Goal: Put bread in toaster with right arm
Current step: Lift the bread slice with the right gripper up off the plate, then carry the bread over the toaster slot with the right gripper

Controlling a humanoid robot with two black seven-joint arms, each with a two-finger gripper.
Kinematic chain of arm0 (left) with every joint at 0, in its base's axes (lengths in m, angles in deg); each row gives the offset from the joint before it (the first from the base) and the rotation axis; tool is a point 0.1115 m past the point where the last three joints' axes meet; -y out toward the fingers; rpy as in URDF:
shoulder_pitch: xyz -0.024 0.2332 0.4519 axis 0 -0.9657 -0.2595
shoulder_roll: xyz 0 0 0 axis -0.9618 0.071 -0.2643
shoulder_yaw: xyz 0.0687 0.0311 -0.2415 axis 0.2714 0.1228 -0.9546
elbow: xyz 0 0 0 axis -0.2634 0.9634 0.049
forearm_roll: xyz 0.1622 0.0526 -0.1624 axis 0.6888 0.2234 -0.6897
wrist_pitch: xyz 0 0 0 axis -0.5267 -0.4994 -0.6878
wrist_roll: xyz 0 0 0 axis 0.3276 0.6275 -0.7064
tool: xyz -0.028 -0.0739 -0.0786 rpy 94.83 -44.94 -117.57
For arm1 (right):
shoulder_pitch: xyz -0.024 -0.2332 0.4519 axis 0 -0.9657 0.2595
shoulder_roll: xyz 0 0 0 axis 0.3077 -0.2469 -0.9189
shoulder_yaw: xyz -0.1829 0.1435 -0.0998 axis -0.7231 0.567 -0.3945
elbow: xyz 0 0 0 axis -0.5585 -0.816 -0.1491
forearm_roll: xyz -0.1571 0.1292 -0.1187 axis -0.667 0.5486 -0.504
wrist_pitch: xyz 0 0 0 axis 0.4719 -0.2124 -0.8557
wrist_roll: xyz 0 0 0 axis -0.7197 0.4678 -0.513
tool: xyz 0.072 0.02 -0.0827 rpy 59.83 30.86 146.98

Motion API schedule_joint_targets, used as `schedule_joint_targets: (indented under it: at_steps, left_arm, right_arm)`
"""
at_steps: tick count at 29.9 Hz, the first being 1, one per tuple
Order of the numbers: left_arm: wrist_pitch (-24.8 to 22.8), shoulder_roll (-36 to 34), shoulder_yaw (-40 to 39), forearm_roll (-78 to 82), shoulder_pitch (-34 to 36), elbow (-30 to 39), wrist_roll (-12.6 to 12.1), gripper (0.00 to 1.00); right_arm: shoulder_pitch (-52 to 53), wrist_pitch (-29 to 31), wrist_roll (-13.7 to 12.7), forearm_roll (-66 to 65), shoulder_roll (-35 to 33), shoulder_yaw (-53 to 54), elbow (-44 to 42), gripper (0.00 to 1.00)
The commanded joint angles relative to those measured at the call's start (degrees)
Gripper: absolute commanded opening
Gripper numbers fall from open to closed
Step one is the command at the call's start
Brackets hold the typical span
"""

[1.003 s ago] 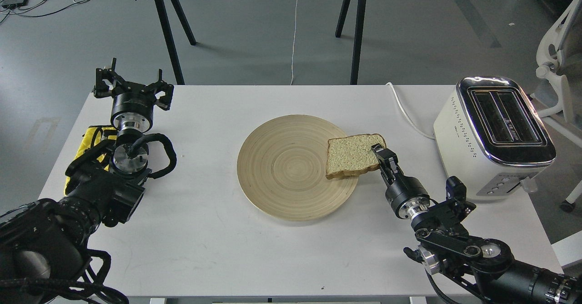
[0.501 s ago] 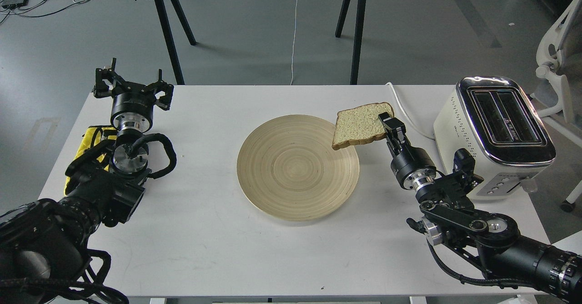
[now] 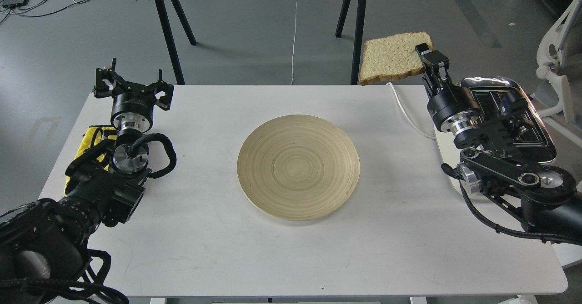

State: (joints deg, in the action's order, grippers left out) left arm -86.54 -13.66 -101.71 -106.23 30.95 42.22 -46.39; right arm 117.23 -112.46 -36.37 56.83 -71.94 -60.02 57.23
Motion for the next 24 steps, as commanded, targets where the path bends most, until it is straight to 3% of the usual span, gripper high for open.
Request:
schedule_joint_targets:
  at_steps: [1,15,24]
  left_arm:
    - [0.0,0.0,0.0,0.0,0.0,0.0,0.0,1.0]
    - [0.0,0.0,0.0,0.0,-0.1,0.0,0.0,1.0]
    - [0.0,0.0,0.0,0.0,0.0,0.0,0.0,1.0]
  right_arm:
    - [1.5,0.0,0.0,-0.2,-7.3,-0.1,2.3,0.19]
    - [0.8,0.0,0.0,-8.2,-33.0,-5.4,8.1,0.19]
    - [0.8,0.0,0.0,-14.1,-37.2,-12.4,8.5,0.2]
